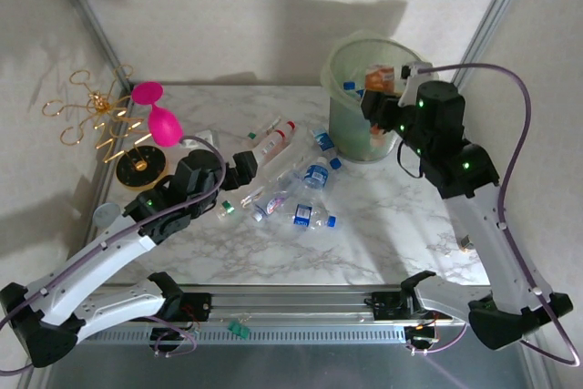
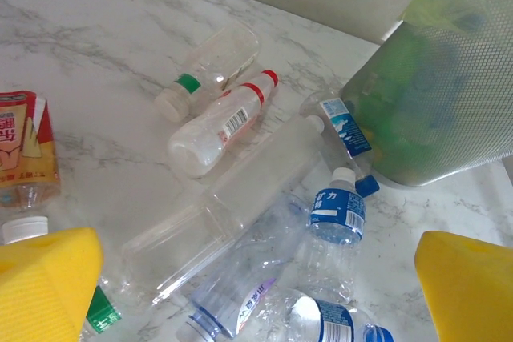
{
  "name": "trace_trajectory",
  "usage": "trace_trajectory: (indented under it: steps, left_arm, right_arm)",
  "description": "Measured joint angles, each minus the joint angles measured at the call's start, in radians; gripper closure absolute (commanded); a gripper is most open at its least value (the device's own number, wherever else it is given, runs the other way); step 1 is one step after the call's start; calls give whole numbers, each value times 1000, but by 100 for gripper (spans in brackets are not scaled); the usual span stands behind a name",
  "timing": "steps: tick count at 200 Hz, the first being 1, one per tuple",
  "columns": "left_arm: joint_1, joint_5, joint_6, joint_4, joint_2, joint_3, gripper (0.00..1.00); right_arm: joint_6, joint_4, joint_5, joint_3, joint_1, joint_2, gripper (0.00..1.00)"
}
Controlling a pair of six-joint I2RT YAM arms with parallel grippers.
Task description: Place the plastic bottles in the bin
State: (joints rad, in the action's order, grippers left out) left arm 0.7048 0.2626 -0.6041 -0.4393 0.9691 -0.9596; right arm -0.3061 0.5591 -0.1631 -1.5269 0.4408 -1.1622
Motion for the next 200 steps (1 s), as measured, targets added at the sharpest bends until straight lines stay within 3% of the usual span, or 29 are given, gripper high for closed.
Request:
trace_trajectory:
  steps: [56,98,200]
  left_arm:
    - [0,-9,45,26,36,0,0]
    - [-14,-31,74,39,91,-23,0]
    - [-15,-115,92,27,234,-191,0]
  right_arm:
    - [26,-64,-105,-225,-146,-263,45]
    - [43,-112,-110,-272,-234,-409,46]
    - [60,-191,-126,-230,-257,-557,46]
